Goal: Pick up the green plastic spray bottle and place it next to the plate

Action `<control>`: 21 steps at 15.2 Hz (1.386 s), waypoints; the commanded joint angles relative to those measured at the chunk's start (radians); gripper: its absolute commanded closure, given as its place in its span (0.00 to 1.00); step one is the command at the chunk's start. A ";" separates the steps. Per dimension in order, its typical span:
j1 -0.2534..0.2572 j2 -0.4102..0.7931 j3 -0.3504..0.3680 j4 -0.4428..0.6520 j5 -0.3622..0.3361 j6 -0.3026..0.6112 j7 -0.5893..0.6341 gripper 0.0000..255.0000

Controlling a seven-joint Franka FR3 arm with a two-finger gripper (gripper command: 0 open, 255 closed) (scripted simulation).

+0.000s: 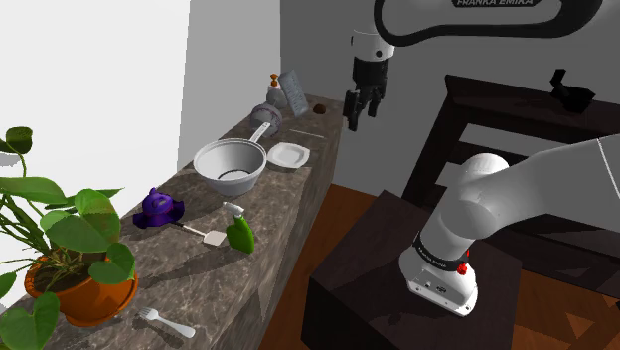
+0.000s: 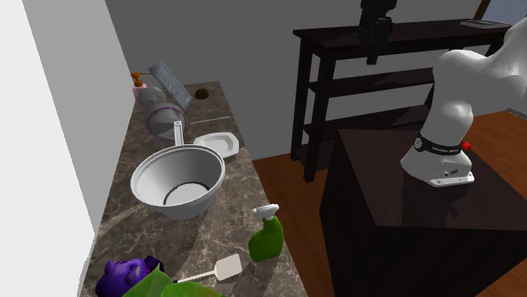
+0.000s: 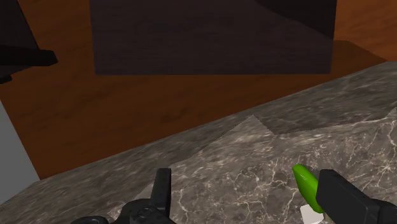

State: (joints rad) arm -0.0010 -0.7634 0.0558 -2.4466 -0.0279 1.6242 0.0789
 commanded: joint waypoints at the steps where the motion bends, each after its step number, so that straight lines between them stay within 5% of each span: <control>1: 0.000 0.000 0.000 0.000 0.000 0.000 0.000 0.00; 11: 0.055 0.241 0.085 -0.069 0.074 0.349 0.066 0.00; 21: 0.092 0.582 0.172 0.001 0.084 0.662 0.138 0.00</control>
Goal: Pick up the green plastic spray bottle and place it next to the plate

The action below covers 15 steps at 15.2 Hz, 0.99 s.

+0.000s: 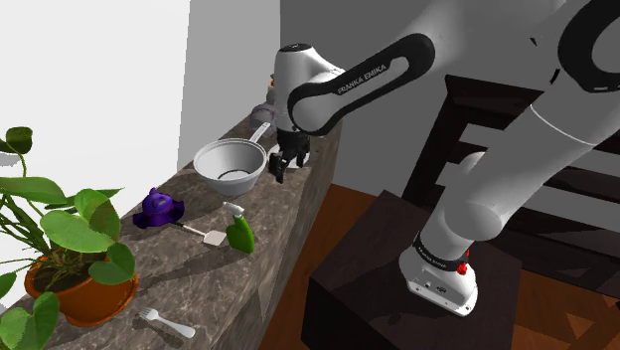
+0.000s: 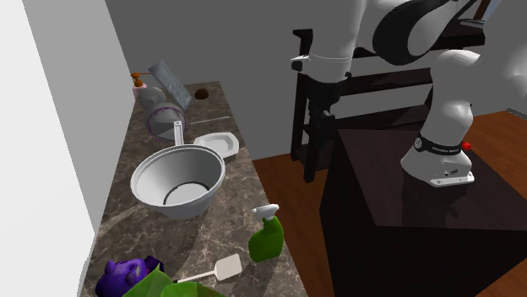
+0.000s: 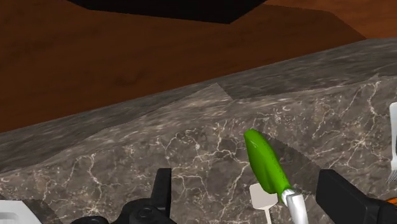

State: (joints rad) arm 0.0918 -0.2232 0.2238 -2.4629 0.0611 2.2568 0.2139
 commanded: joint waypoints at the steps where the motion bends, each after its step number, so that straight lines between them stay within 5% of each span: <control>1: 0.002 0.079 0.012 0.032 -0.010 0.056 0.012 0.00; 15: 0.089 0.571 0.041 0.327 -0.165 0.298 0.165 0.00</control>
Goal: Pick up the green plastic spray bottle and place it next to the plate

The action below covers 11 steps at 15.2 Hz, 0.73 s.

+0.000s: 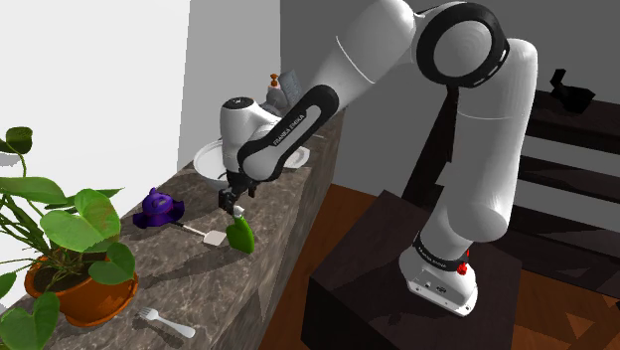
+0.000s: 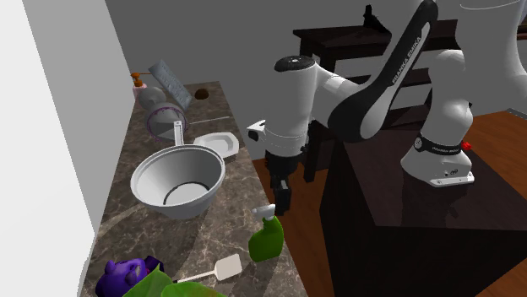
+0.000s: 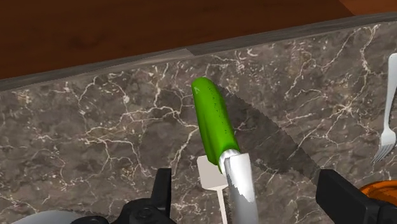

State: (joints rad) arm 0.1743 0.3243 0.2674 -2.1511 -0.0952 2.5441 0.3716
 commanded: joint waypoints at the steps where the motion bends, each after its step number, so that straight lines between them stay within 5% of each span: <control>1: 0.009 0.035 -0.005 0.016 -0.014 0.021 0.010 0.00; 11: 0.025 0.101 -0.023 0.026 -0.040 0.076 0.029 0.00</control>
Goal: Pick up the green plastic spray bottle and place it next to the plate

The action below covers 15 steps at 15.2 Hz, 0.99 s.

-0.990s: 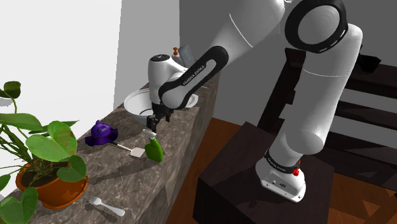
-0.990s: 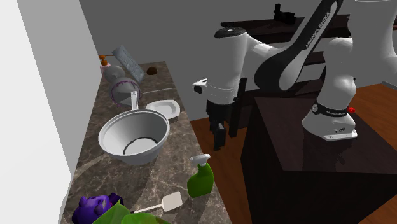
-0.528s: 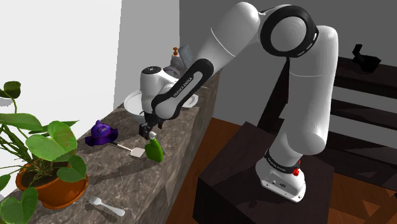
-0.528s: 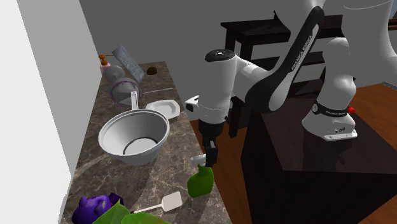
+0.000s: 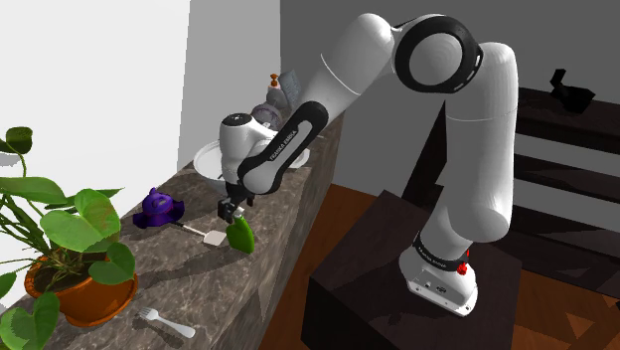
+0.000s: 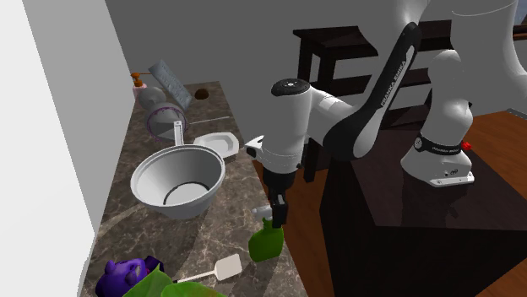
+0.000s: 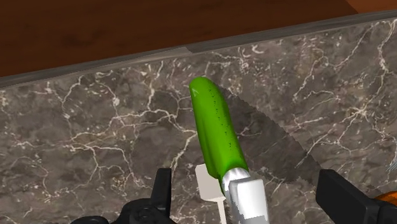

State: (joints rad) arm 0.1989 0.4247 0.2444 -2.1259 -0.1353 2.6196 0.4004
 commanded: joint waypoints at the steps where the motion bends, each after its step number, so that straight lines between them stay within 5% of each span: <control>1: 0.000 0.001 0.000 0.000 0.000 0.000 0.000 0.00; 3: 0.000 0.001 0.000 0.000 0.000 0.000 0.000 0.00; 4: 0.000 0.001 0.000 0.000 0.000 0.000 0.000 1.00; 15: -0.005 -0.022 0.006 -0.001 0.009 -0.020 -0.005 1.00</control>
State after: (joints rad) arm 0.1952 0.4118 0.2482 -2.1266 -0.1300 2.6077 0.3961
